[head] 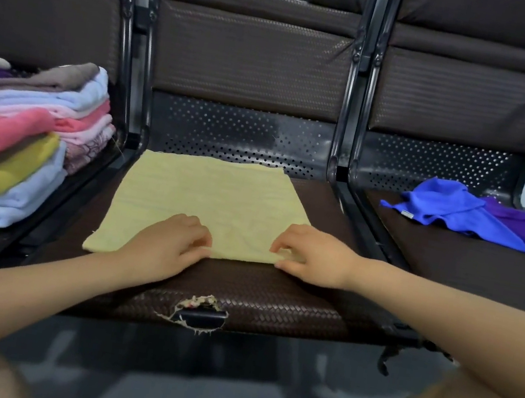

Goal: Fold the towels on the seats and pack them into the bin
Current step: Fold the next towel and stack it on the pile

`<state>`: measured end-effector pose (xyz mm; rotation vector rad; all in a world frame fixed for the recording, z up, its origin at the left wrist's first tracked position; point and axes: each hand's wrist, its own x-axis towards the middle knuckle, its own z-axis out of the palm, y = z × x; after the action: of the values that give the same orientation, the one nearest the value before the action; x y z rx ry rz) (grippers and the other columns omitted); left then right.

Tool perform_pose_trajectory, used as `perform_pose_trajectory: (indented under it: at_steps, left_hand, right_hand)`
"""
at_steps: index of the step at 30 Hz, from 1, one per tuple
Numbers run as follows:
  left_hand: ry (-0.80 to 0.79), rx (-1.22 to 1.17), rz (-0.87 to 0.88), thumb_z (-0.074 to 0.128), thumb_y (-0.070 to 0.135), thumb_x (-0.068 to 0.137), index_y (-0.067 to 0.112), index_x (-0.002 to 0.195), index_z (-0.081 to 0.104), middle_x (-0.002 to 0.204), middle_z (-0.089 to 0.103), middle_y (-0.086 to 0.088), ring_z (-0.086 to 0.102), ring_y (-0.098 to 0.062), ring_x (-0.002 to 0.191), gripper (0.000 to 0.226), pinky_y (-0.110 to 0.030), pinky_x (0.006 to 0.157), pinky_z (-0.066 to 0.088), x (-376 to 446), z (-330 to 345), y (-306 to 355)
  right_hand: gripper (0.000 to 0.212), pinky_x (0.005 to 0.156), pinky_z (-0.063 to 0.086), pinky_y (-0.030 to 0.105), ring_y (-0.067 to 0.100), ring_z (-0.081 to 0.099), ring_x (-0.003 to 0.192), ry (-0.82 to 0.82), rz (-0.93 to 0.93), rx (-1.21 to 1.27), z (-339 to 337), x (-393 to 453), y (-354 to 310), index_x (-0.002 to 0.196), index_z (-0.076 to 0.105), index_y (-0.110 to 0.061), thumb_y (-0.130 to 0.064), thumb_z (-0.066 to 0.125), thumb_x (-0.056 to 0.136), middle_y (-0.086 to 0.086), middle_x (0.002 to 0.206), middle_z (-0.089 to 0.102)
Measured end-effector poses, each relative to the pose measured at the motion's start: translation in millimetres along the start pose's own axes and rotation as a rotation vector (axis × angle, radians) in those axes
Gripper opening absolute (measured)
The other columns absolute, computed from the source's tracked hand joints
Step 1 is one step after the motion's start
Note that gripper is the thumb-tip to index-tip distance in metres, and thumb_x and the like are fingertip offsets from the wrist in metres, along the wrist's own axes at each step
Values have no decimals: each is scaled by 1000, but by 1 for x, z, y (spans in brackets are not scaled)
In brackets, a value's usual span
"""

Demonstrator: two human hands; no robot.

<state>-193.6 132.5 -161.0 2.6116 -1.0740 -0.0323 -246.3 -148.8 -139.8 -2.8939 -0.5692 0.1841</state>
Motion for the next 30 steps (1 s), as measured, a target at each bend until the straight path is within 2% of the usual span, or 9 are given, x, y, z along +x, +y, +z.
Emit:
perform_pose_trajectory:
  at_steps: [3,8,11,13,17,21,26,28,30]
  left_hand:
    - [150,-14,-51,35,34,101,23,94,43,77,52,6,49,-16,70,15,-37,66,42,2,-2,2]
    - [148,31,-53,39,42,98,27,100,37,61,48,7,45,-14,54,16,-34,56,32,8,-19,-1]
    - [15,217,-47,50,58,88,26,107,54,83,62,4,57,-19,77,37,-32,66,40,7,-30,-16]
    - [-28,214,-45,52,54,90,23,100,62,89,62,7,56,-17,85,35,-31,71,41,4,-31,-27]
    - [-25,50,-69,59,39,91,32,74,58,78,52,10,53,-12,76,18,-31,69,40,-7,-37,-51]
    - [26,-74,-139,62,29,91,34,69,53,72,58,12,55,-4,72,24,-26,70,43,-22,-40,-66]
    - [101,-228,-160,49,32,97,22,73,56,73,58,15,52,-1,66,27,-21,64,39,-39,-42,-59]
    - [163,-312,-158,47,50,93,21,78,59,77,59,11,52,-2,69,35,-18,68,40,-44,-45,-53]
    - [163,-380,-154,50,49,91,20,76,59,70,57,11,51,-1,67,34,-16,67,39,-47,-49,-44]
  right_hand:
    - [23,88,43,36,25,54,106,6,22,-248,-7,8,6,114,58,-17,-28,50,95,3,112,58]
    - [17,76,46,39,25,57,80,11,94,-64,-30,15,26,81,57,-7,-14,47,94,5,81,61]
    - [20,81,48,39,21,61,84,62,127,18,-36,10,37,91,67,-5,-9,47,94,6,87,68]
    - [22,82,48,34,16,62,86,79,153,67,-35,6,42,97,71,-8,-7,48,94,1,91,70]
    - [19,76,43,19,-1,60,84,179,231,332,-38,-1,45,98,73,-16,-13,55,96,-15,87,68]
    - [16,76,41,24,9,57,80,284,226,573,-43,-10,44,91,71,-12,-16,55,96,-1,86,66]
    - [25,77,39,29,11,52,81,219,257,642,-39,-19,42,81,66,-16,-22,50,99,1,83,60]
    - [30,75,40,30,15,52,79,121,284,691,-36,-19,41,87,67,-5,-23,48,100,5,82,59]
    - [41,72,40,31,20,51,77,35,314,784,-36,-20,38,99,62,11,-28,51,99,10,84,57]
